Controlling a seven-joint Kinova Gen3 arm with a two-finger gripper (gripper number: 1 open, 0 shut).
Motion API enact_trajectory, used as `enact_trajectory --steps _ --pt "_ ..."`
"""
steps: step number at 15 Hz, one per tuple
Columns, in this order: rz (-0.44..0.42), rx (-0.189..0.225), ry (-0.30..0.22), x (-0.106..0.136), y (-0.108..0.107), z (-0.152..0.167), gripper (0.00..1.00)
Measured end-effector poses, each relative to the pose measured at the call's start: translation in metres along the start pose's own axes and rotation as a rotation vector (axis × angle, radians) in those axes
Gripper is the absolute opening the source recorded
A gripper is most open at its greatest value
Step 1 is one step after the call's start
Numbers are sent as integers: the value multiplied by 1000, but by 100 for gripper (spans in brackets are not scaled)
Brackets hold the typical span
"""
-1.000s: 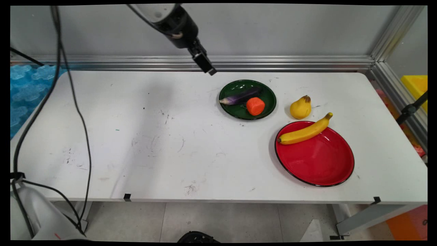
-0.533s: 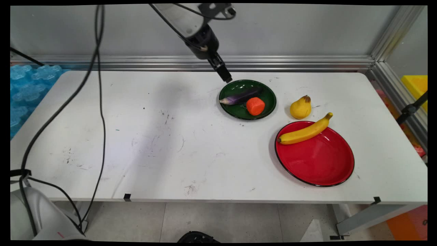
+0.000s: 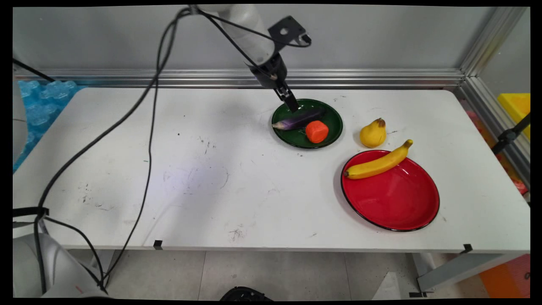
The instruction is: Pick up the eggplant from the green plate
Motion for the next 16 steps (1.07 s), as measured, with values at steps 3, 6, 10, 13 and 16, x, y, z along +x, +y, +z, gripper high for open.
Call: enact_trajectory --steps 3,6,10,13,16 --pt "-1 7 -17 12 1 31 100" --pt "2 5 -33 25 2 61 100" --pt "1 0 -61 38 2 94 100" --pt "1 -5 -78 45 2 111 100" --pt "5 -8 -91 49 -1 119 0"
